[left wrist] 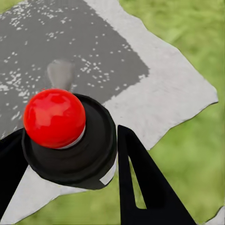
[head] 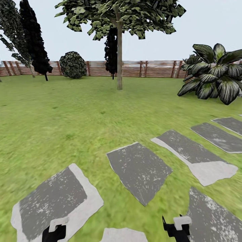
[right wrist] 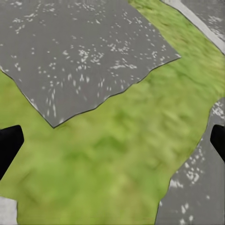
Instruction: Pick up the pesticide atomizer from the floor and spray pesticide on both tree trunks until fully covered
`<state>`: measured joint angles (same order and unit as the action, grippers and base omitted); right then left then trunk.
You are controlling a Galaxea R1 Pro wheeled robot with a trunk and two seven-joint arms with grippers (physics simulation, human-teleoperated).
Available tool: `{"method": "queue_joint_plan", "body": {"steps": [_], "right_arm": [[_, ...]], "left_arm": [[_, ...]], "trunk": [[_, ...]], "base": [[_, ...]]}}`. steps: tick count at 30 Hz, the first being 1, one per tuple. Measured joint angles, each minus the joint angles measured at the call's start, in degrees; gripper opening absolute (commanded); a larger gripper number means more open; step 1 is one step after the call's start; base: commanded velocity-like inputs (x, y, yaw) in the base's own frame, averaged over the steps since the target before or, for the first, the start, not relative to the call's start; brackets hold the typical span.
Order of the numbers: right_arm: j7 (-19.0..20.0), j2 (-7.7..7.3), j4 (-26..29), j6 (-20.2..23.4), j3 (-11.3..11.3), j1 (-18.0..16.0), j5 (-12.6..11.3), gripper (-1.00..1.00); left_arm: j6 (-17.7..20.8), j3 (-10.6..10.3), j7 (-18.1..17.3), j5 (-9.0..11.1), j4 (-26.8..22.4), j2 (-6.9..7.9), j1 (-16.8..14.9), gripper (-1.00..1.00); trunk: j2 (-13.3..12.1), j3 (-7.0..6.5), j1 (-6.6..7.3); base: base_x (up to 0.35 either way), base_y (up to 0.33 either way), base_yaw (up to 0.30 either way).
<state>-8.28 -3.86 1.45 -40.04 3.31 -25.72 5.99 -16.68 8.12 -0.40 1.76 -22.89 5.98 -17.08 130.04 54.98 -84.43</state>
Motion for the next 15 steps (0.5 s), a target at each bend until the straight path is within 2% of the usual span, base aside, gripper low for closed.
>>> {"method": "queue_joint_plan", "body": {"steps": [15], "right_arm": [[0.0,0.0,-0.01,0.0,0.0,0.0,0.04,1.0]], "left_arm": [[0.01,0.01,0.0,0.0,-0.06,0.01,0.01,-1.0]], "trunk": [[0.0,0.0,0.0]], "base": [[0.34,0.0,0.0]]}}
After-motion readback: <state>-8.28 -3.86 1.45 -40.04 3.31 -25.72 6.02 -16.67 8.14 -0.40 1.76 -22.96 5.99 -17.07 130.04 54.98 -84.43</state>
